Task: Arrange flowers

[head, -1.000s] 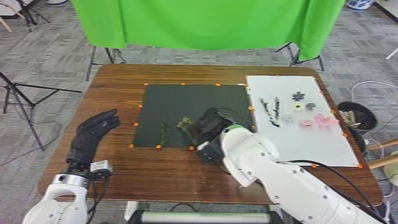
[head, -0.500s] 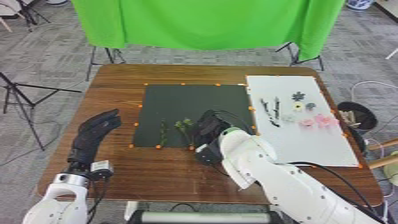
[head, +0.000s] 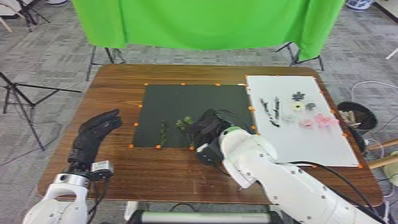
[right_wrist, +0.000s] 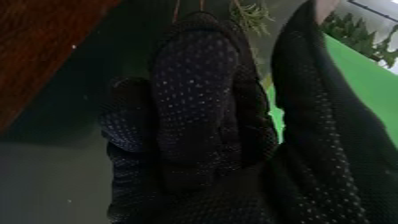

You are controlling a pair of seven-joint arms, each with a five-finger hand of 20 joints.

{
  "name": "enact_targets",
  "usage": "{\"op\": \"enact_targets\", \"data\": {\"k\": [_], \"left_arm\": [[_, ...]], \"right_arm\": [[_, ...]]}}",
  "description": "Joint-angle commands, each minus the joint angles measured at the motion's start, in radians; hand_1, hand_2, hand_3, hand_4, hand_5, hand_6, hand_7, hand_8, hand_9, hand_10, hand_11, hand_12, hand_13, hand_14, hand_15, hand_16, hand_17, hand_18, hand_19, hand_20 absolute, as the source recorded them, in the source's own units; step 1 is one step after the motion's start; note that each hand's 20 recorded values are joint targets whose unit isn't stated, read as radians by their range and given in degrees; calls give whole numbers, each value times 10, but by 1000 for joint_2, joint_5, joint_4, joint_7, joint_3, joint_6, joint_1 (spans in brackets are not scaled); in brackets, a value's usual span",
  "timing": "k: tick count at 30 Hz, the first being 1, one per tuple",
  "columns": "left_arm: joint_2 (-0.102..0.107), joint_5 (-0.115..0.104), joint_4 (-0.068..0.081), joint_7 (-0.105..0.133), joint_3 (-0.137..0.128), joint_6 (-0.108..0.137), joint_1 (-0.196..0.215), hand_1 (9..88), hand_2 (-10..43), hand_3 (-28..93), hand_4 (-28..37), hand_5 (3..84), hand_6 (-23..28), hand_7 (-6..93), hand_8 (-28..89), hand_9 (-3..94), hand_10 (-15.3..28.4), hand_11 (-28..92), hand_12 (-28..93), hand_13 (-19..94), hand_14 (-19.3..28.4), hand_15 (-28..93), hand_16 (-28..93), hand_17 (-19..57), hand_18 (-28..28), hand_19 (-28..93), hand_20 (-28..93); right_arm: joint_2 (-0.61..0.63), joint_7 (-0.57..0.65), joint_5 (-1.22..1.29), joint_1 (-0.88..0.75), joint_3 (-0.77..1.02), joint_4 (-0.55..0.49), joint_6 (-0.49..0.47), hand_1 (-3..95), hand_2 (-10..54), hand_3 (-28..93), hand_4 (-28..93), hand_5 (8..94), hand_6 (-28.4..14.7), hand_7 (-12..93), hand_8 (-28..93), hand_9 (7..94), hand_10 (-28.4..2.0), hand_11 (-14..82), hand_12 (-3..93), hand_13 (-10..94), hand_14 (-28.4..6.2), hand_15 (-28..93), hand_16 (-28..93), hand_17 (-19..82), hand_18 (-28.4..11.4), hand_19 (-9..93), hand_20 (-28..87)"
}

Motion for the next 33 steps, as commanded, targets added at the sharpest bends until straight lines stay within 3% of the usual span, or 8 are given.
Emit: {"op": "enact_targets", "data": {"k": [1, 9, 13, 23, 33], "left_arm": [[-11, 7, 2, -12, -3, -17, 3, 254, -69, 709, -168, 447, 24, 173, -68, 411, 126, 207, 156, 345, 168, 175, 25, 39, 129, 120, 146], [-13, 7, 3, -14, -4, -20, 3, 254, -70, 710, -168, 446, 24, 173, -68, 411, 126, 207, 156, 345, 169, 175, 25, 38, 129, 121, 146], [-14, 8, 2, -15, -4, -22, 3, 254, -70, 709, -168, 446, 25, 173, -68, 411, 126, 207, 156, 345, 169, 176, 25, 38, 129, 120, 146], [-12, 10, 8, -19, 0, -30, -7, 255, -70, 710, -167, 446, 24, 175, -68, 411, 126, 207, 155, 345, 169, 175, 26, 38, 129, 120, 146], [-13, 12, 8, -20, 1, -36, -7, 254, -69, 708, -168, 445, 23, 174, -67, 411, 126, 208, 155, 345, 169, 175, 26, 37, 129, 120, 146]], "right_arm": [[23, 0, -30, -6, 14, -16, -39, 489, -67, 558, -112, 753, -64, 220, 113, 935, -151, 198, 174, 937, -48, 444, 161, 759, -44, 751, 317], [40, 4, -20, -20, 29, -23, -70, 457, -66, 562, -106, 742, -58, 217, 66, 920, -153, 203, 179, 937, -49, 430, 176, 750, -46, 750, 333], [50, 8, -14, -31, 38, -33, -113, 411, -41, 562, -101, 735, -53, 223, -80, 913, -159, 199, 177, 937, -53, 415, 192, 744, -49, 749, 340], [58, -44, 13, -35, 50, -58, -104, 336, 21, 527, -88, 724, -59, 179, -82, 900, -169, 193, 176, 937, -68, 379, 211, 724, -67, 761, 322], [61, -48, -60, -22, 30, -60, -125, 327, 31, 510, -78, 719, -54, 181, -81, 899, -168, 198, 177, 937, -68, 370, 231, 712, -77, 780, 303]]}}
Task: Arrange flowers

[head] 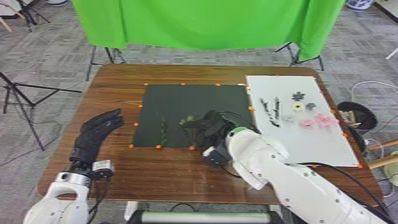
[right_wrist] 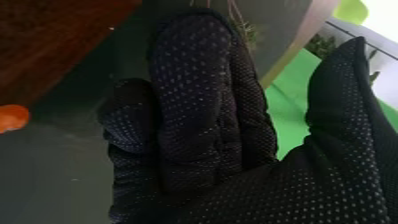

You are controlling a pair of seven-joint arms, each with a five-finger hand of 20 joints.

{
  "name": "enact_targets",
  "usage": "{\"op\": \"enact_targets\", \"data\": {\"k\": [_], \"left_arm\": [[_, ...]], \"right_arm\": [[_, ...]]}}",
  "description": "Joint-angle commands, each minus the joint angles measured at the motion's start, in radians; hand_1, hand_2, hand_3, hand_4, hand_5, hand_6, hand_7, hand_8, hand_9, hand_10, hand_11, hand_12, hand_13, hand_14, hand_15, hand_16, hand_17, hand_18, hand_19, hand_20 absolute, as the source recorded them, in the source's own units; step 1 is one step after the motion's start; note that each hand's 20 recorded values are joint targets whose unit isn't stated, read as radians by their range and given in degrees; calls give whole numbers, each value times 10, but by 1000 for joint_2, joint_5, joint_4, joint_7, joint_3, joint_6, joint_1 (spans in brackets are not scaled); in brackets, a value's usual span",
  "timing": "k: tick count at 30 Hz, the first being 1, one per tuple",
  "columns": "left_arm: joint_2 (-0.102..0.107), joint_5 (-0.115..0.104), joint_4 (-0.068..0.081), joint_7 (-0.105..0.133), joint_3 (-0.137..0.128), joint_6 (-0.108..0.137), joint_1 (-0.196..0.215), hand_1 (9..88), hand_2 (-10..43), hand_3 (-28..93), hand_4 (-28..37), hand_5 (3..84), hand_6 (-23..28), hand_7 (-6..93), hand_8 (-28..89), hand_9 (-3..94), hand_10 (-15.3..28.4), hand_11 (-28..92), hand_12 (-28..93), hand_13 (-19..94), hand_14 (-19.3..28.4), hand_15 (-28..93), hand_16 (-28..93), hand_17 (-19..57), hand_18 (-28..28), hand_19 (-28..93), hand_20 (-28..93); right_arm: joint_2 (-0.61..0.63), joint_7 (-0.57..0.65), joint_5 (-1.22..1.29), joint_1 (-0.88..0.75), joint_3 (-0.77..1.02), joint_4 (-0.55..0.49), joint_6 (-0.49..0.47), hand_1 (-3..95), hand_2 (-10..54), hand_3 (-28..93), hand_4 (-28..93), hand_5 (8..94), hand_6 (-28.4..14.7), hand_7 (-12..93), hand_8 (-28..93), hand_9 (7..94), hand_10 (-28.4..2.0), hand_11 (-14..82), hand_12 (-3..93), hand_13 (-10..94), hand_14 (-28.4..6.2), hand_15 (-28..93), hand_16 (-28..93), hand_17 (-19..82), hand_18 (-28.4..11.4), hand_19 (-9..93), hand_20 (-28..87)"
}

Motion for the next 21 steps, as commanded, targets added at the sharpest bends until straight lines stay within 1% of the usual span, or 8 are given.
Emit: {"op": "enact_targets", "data": {"k": [1, 5, 8, 10, 11, 12, 13, 21], "left_arm": [[-6, 7, 1, -11, -1, -15, 6, 254, -70, 709, -168, 445, 23, 174, -68, 411, 126, 208, 155, 345, 170, 175, 26, 37, 129, 120, 146], [-7, 5, 3, -10, -3, -15, 6, 254, -70, 710, -169, 446, 24, 173, -68, 412, 126, 208, 155, 345, 169, 174, 26, 37, 129, 120, 146], [-7, 6, 1, -9, 0, -13, 6, 254, -69, 709, -169, 447, 25, 173, -68, 412, 126, 208, 155, 345, 169, 174, 26, 37, 130, 121, 146], [-8, 6, 3, -9, 2, -15, 2, 254, -69, 709, -169, 446, 24, 174, -68, 412, 126, 208, 156, 345, 169, 174, 26, 37, 130, 121, 146], [-9, 6, 1, -9, -1, -13, 7, 254, -69, 708, -169, 446, 24, 174, -68, 412, 126, 208, 155, 345, 169, 173, 26, 37, 129, 120, 146], [-9, 6, 2, -6, -1, -15, 7, 254, -69, 708, -169, 446, 23, 174, -68, 412, 126, 208, 155, 345, 169, 174, 26, 37, 129, 120, 145], [-8, 4, 3, -10, 1, -15, 3, 254, -69, 708, -168, 446, 23, 174, -68, 412, 126, 208, 155, 345, 169, 174, 26, 37, 129, 120, 145], [-11, 5, 2, -8, -2, -13, 7, 254, -69, 708, -167, 447, 24, 174, -68, 412, 126, 208, 156, 344, 171, 176, 26, 37, 130, 120, 146]], "right_arm": [[5, 0, -89, 8, -15, -6, -25, 327, 32, 508, -78, 719, -54, 181, -81, 899, -168, 198, 177, 937, -68, 370, 231, 711, -78, 781, 301], [8, 2, -183, 15, -30, -3, -91, 332, 37, 493, -76, 718, -55, 179, -82, 900, -168, 198, 178, 937, -68, 371, 233, 709, -79, 787, 293], [9, 1, -205, 19, -35, -4, -93, 331, 42, 483, -75, 718, -54, 177, -81, 900, -167, 199, 178, 937, -67, 372, 235, 708, -79, 790, 289], [12, 2, -225, 25, -40, -3, -98, 328, 44, 481, -73, 718, -53, 177, -81, 901, -167, 199, 178, 937, -68, 373, 237, 706, -80, 793, 287], [13, -1, -231, 26, -39, -3, -105, 327, 44, 480, -73, 718, -52, 177, -81, 901, -166, 199, 178, 937, -68, 373, 238, 705, -81, 796, 286], [15, -1, -236, 30, -41, -3, -109, 326, 45, 479, -73, 718, -52, 177, -81, 901, -166, 199, 179, 937, -68, 373, 238, 704, -81, 798, 285], [15, -2, -240, 28, -36, -5, -116, 325, 47, 478, -73, 718, -51, 177, -81, 901, -166, 199, 179, 937, -68, 373, 239, 704, -82, 799, 284], [17, -10, -202, 22, -18, -11, -93, 331, 58, 455, -65, 714, -50, 174, -80, 898, -164, 200, 180, 937, -70, 370, 246, 694, -87, 813, 274]]}}
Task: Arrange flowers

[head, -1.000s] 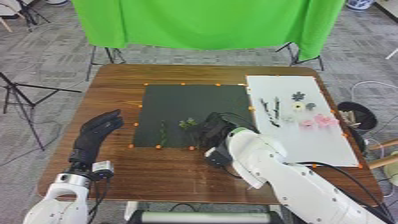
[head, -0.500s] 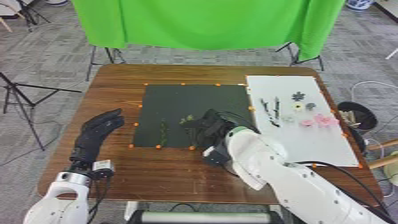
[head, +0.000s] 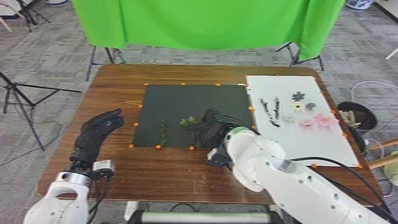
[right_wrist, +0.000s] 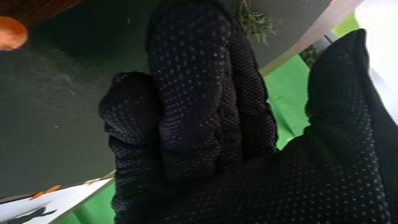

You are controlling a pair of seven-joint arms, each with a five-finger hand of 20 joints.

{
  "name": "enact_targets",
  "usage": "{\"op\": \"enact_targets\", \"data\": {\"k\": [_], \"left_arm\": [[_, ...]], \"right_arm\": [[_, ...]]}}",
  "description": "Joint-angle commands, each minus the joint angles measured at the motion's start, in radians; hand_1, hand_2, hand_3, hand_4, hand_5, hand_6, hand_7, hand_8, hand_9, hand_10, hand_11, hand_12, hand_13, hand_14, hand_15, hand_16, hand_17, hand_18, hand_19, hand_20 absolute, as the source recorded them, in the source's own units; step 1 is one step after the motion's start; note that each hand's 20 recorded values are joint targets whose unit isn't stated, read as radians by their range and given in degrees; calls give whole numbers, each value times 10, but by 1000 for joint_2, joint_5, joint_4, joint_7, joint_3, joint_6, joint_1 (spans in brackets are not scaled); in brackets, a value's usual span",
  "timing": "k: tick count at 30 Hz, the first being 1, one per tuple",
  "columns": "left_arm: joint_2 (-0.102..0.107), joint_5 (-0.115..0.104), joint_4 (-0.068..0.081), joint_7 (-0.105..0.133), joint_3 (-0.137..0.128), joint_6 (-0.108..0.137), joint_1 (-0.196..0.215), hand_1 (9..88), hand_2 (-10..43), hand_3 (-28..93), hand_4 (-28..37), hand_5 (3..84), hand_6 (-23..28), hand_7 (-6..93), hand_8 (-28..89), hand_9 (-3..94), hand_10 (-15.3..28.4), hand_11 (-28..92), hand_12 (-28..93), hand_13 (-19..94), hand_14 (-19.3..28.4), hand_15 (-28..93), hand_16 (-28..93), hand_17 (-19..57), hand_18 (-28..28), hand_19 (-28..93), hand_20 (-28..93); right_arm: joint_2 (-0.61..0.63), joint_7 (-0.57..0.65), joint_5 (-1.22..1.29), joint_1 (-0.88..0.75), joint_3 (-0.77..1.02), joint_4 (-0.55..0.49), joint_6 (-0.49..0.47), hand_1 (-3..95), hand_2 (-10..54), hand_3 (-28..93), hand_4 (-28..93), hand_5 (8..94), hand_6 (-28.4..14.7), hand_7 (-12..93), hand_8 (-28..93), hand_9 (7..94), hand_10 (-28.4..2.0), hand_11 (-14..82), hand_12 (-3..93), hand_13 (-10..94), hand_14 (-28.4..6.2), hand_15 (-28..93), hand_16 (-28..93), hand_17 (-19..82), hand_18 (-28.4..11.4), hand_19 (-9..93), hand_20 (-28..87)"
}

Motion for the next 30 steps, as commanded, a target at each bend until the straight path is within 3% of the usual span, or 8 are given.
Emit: {"op": "enact_targets", "data": {"k": [1, 7, 17, 30], "left_arm": [[-10, 2, 1, -7, -2, -9, 9, 255, -69, 707, -167, 447, 24, 174, -68, 412, 126, 208, 155, 344, 170, 176, 26, 37, 130, 121, 146], [-13, 3, 1, -11, -6, -16, 12, 255, -69, 708, -168, 446, 23, 174, -68, 413, 126, 209, 156, 344, 170, 175, 26, 35, 130, 121, 146], [-16, 6, 1, -14, -7, -25, 9, 254, -69, 708, -168, 446, 23, 174, -68, 414, 126, 209, 155, 343, 170, 174, 26, 34, 132, 120, 145], [-19, 6, 2, -14, -12, -29, 11, 253, -68, 706, -167, 445, 23, 174, -68, 414, 126, 208, 156, 343, 171, 172, 27, 33, 132, 119, 144]], "right_arm": [[6, -9, 13, 3, 19, -9, 12, 331, 58, 454, -64, 714, -50, 174, -80, 898, -164, 200, 179, 937, -70, 369, 247, 694, -88, 814, 272], [11, -11, -78, 3, 2, -6, -4, 330, 60, 450, -62, 714, -49, 174, -80, 900, -164, 202, 179, 937, -69, 368, 249, 693, -88, 820, 261], [15, -30, -225, 7, -29, -8, -109, 316, 57, 463, -70, 701, -38, 141, -85, 885, -164, 188, 181, 937, -78, 337, 274, 666, -99, 835, 253], [20, -67, -160, 10, -33, -24, -79, 305, 56, 455, -73, 660, -33, 113, -76, 837, -174, 147, 182, 914, -85, 310, 296, 637, -112, 830, 242]]}}
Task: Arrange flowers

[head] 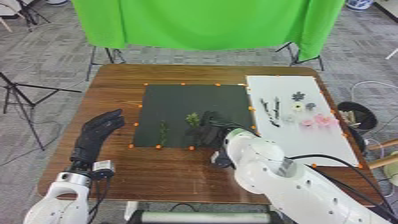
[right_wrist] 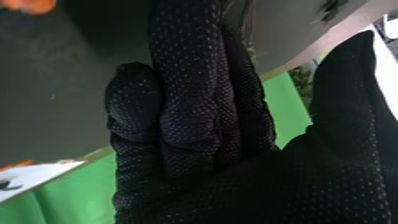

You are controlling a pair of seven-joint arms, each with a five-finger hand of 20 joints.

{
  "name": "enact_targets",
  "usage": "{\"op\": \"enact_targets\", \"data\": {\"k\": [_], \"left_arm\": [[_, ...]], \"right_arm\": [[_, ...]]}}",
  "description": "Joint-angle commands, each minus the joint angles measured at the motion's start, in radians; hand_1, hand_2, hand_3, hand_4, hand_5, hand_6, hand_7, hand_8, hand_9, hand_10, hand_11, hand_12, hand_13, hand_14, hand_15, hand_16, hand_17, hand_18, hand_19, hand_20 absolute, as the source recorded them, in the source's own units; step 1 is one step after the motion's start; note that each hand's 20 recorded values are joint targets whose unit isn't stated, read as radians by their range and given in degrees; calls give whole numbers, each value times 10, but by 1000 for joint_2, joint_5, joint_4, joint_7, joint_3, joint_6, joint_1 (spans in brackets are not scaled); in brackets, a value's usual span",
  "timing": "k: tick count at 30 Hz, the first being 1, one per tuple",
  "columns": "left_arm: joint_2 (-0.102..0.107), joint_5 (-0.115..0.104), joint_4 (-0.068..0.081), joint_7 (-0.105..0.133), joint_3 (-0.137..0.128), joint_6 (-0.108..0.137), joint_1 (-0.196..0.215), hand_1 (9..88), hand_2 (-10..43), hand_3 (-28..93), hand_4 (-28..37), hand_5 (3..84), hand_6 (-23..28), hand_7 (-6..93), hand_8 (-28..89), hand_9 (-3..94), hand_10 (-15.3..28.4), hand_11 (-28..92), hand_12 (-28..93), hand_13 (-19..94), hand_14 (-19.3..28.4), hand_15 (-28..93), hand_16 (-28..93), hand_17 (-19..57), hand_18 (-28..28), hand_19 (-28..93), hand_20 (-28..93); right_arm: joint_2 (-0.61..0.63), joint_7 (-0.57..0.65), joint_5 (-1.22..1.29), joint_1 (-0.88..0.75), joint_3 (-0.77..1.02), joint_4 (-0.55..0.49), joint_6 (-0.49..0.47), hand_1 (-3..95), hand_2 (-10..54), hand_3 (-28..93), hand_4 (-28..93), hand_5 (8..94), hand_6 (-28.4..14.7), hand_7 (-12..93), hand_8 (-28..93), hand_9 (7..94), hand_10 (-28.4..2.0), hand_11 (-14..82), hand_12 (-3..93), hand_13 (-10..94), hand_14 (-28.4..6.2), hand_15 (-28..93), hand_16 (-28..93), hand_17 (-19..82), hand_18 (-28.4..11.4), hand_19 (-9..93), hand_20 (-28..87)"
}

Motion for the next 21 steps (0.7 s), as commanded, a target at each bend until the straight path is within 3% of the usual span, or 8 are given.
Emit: {"op": "enact_targets", "data": {"k": [1, 7, 8, 17, 21], "left_arm": [[-9, 3, 2, -9, -6, -15, 11, 254, -67, 706, -167, 446, 23, 174, -68, 414, 126, 208, 156, 343, 171, 172, 27, 33, 132, 119, 144], [-10, 3, 6, -8, -6, -16, 9, 253, -68, 705, -166, 445, 22, 175, -69, 415, 126, 208, 155, 343, 172, 174, 27, 33, 132, 120, 144], [-7, 2, 2, -9, -3, -9, 10, 253, -68, 706, -165, 445, 23, 175, -69, 414, 126, 208, 155, 343, 172, 174, 27, 33, 132, 119, 144], [-8, 5, 6, -11, 2, -16, 1, 253, -68, 707, -168, 446, 24, 173, -68, 414, 126, 208, 156, 343, 172, 175, 27, 33, 132, 119, 144], [-8, 3, 4, -14, 1, -15, 5, 253, -69, 708, -168, 446, 24, 173, -68, 415, 126, 208, 155, 343, 171, 175, 26, 32, 132, 120, 144]], "right_arm": [[9, -33, -7, 7, -11, -19, 35, 305, 56, 455, -73, 660, -32, 114, -76, 836, -174, 146, 182, 914, -85, 310, 296, 636, -112, 829, 242], [20, -96, -15, 16, -23, -21, 61, 292, 51, 479, -71, 658, -27, 119, -77, 834, -171, 146, 183, 908, -88, 309, 299, 626, -119, 826, 243], [28, -109, -14, 14, -24, -26, 69, 291, 50, 483, -73, 657, -26, 121, -77, 834, -169, 148, 183, 907, -88, 309, 299, 624, -120, 825, 244], [62, -165, -8, 26, -22, -16, -12, 276, 45, 523, -97, 657, -15, 130, -81, 820, -162, 147, 185, 881, -94, 306, 297, 588, -133, 808, 256], [75, -162, -13, 32, -23, -12, -6, 273, 43, 530, -101, 657, -13, 131, -82, 799, -167, 140, 186, 860, -101, 301, 295, 566, -139, 792, 266]]}}
